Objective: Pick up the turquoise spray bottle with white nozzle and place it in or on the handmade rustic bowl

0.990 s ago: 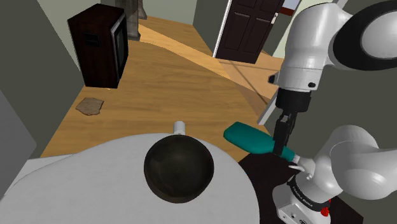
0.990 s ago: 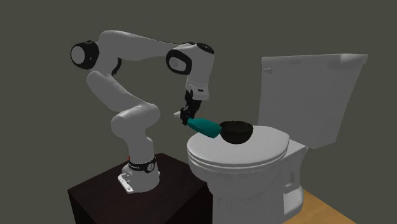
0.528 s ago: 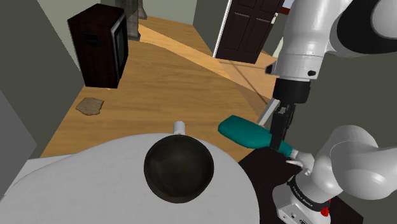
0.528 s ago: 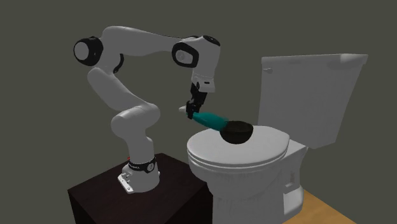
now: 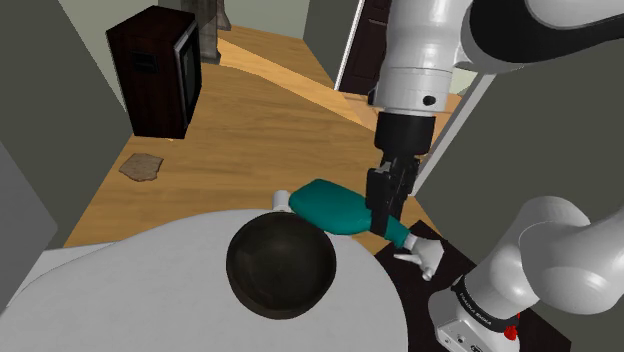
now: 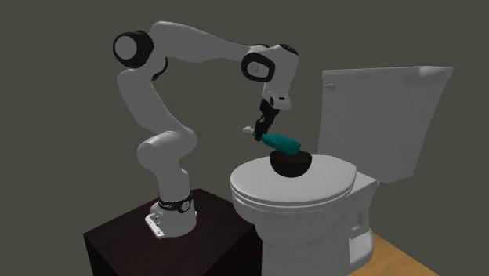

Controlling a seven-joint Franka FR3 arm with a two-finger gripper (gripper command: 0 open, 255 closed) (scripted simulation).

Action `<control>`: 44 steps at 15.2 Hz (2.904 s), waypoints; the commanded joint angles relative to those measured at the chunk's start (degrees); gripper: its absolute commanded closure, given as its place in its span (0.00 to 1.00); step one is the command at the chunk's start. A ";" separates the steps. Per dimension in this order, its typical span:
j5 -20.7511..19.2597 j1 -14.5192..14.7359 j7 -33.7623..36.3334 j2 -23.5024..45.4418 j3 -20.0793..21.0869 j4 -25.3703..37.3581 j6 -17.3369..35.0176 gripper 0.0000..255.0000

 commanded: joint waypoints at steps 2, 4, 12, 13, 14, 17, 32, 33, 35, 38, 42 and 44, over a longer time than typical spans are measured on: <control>0.21 -0.01 2.70 6.71 2.69 5.52 2.39 1.00; -0.15 0.01 4.71 11.12 4.35 9.50 3.56 1.00; -1.60 0.40 7.75 20.12 7.59 14.26 8.88 1.00; -1.58 0.43 7.56 20.31 7.68 13.68 9.62 1.00; -1.55 0.46 7.37 20.51 7.77 13.11 10.37 1.00; -1.49 0.56 6.82 21.20 8.05 11.47 12.61 1.00; -1.42 0.73 5.84 22.84 8.58 8.67 16.88 0.00; -1.42 0.73 5.83 22.84 8.58 8.67 16.88 0.00; -1.42 0.73 5.83 22.84 8.58 8.67 16.88 0.00; -1.77 0.39 5.94 22.54 8.13 10.19 14.97 0.00; -2.77 -0.51 6.28 22.17 6.93 14.80 9.73 0.00; -2.78 -0.51 6.28 22.17 6.92 14.80 9.73 0.00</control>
